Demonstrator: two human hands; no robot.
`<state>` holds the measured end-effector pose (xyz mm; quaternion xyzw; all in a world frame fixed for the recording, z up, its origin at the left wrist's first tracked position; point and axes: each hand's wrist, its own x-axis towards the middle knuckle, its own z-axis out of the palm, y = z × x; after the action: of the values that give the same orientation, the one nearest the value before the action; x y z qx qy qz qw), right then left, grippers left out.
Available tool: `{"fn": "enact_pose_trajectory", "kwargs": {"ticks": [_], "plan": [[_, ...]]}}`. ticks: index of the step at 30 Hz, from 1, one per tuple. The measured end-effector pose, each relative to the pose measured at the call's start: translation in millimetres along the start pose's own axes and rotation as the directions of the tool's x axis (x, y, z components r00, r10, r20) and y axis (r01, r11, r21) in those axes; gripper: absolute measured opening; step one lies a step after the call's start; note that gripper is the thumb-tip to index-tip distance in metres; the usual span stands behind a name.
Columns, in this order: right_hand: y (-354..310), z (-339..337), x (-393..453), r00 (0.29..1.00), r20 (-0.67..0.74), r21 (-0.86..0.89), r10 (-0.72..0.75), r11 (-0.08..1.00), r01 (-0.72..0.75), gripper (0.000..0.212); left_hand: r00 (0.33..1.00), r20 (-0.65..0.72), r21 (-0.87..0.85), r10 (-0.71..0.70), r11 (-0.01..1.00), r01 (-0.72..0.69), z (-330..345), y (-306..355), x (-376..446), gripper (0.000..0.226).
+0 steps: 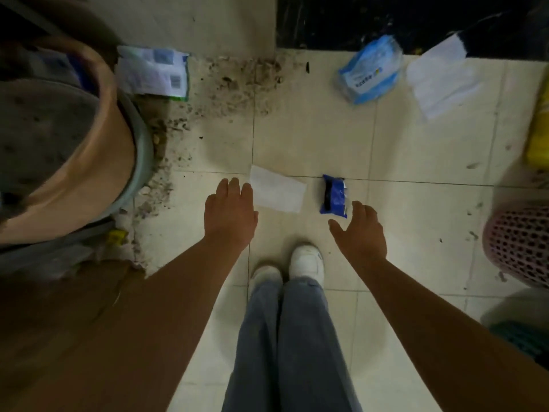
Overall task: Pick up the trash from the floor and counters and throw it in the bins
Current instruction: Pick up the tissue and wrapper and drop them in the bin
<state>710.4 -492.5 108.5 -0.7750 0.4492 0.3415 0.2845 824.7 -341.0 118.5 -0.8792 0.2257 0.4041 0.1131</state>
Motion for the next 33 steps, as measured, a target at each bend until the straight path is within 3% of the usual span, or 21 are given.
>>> {"fn": "enact_pose_trajectory", "kwargs": {"ticks": [5,10,16,20,21,24,28,33], "plan": [[16,63,96,0.976,0.011,0.201,0.217,0.956,-0.215,0.082,0.998,-0.023,-0.006,0.061,0.998,-0.061,63,10,96,0.059],[34,103,150,0.954,-0.115,0.303,0.278,0.924,-0.233,0.039,0.994,-0.087,0.042,0.058,0.998,-0.055,102,19,156,0.055],[47,99,159,0.966,-0.193,0.194,0.174,0.972,-0.136,0.023,0.993,-0.121,0.064,0.017,0.998,-0.009,105,22,175,0.030],[60,73,135,0.976,-0.199,0.132,0.087,0.989,-0.061,0.020,0.988,-0.141,-0.010,0.063,0.998,-0.065,87,20,146,0.028],[63,62,125,0.976,-0.199,0.171,0.087,0.984,-0.053,0.016,0.987,-0.139,-0.036,0.075,0.996,-0.080,76,20,133,0.028],[72,24,85,0.979,-0.175,0.279,0.104,0.959,-0.052,0.035,0.981,-0.114,-0.055,0.156,0.985,-0.163,35,36,82,0.027],[84,-46,18,0.982,-0.141,0.413,0.124,0.909,-0.056,0.037,0.955,-0.106,-0.077,0.277,0.955,-0.286,-33,86,6,0.028],[131,-128,-75,0.947,-0.185,0.659,0.262,0.748,-0.078,0.044,0.862,-0.136,-0.009,0.488,0.870,-0.493,-105,180,-88,0.027]]}}
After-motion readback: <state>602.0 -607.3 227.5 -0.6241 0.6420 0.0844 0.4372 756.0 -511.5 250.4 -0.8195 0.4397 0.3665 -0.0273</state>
